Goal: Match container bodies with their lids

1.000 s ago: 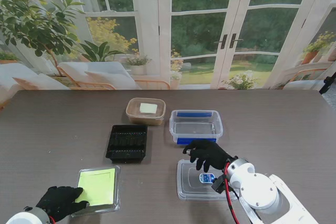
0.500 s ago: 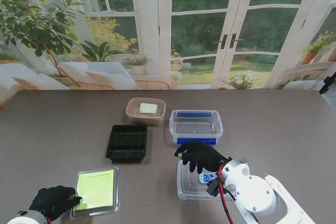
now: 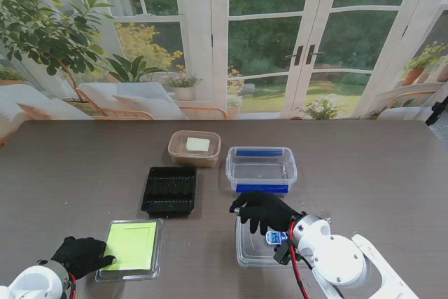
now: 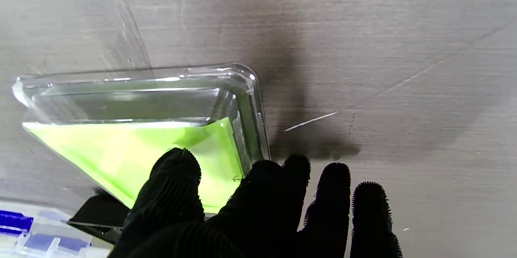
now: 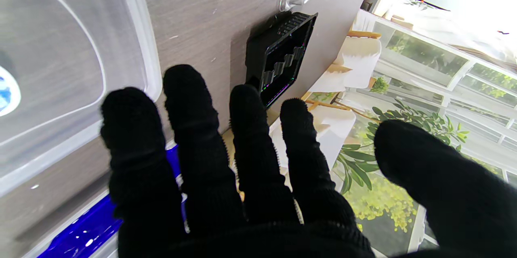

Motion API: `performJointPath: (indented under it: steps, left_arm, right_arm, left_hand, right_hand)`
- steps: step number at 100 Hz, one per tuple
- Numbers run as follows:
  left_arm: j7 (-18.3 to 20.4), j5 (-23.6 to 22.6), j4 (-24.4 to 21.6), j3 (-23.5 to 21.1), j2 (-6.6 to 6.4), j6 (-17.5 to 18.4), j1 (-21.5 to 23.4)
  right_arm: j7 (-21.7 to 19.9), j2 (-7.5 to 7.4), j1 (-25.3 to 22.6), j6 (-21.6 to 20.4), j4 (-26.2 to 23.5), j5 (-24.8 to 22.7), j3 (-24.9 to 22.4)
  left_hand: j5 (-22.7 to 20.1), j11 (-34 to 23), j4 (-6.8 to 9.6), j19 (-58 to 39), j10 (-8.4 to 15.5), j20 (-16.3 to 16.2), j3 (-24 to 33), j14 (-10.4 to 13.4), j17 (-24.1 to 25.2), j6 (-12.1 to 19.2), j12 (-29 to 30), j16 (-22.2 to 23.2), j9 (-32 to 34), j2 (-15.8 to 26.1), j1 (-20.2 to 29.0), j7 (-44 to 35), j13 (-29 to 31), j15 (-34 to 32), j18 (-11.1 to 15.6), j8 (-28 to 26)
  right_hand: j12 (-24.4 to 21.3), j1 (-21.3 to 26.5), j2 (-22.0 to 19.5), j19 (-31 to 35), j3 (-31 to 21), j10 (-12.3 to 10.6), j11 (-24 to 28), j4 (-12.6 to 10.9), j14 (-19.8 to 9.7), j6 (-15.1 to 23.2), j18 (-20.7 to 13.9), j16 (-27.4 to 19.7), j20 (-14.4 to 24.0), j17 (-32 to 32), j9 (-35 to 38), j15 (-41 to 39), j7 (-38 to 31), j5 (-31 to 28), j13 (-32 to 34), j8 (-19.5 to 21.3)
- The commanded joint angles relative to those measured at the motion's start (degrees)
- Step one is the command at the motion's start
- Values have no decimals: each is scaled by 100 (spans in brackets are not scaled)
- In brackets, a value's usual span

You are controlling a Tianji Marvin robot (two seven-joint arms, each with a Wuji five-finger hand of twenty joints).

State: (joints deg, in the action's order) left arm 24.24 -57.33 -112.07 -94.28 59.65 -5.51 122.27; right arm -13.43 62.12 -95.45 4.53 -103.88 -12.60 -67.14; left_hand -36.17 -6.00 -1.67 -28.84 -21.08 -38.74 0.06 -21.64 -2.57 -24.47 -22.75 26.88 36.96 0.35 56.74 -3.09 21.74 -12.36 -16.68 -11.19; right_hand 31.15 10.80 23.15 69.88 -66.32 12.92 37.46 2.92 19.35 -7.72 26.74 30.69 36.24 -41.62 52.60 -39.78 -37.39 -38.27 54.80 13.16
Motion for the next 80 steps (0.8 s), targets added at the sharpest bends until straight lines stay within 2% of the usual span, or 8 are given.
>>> performJointPath:
  steps: [1, 23, 47, 80]
  left_arm:
    - [253, -65, 43, 7, -40, -6, 75]
    - [550, -251, -121, -120, -60, 141, 279]
    - [628, -439, -252, -174, -54, 232, 462]
    - [639, -314, -191, 29, -90, 417, 161]
  right_arm:
    - [-92, -4, -46, -4, -2, 2, 15]
    - [-118, -12, -75, -17, -28, 4, 19]
    - [-130, -22, -125, -35, -80, -12, 66]
    - [-57, -25, -80, -56, -96, -189, 318]
  left_hand:
    - [-184, -20, 153, -33, 229, 114, -62, 70, 183, 654, -12, -96, 70, 235, 17, -335, -145, 142, 26, -147]
    - [-211, -33, 151, -16, 316, 209, -64, 122, 188, 678, 9, -143, 99, 220, 19, -348, -137, 191, 45, -152]
    - [-226, -48, 149, -34, 351, 264, -65, 150, 175, 679, 16, -156, 121, 208, 13, -350, -119, 190, 62, -148]
    - [-197, -47, 148, -62, 364, 306, -66, 166, 164, 672, 23, -162, 106, 215, -2, -338, -126, 184, 86, -138]
  right_hand:
    - [-51, 86, -100, -39, 456, 83, -15, 129, 39, 45, 57, -10, -42, 1825, 46, -38, 17, 75, 89, -37]
    - [-50, 89, -99, -41, 459, 89, -13, 130, 32, 43, 54, -10, -45, 1828, 46, -37, 18, 73, 81, -38]
    - [-50, 84, -96, -34, 457, 82, -11, 130, 47, 61, 57, -8, -42, 1825, 52, -45, 31, 113, 91, -42]
    - [-48, 64, -88, 81, 437, 77, 6, 123, 28, 240, 78, 29, -5, 1694, 123, -151, 166, 376, 221, -89]
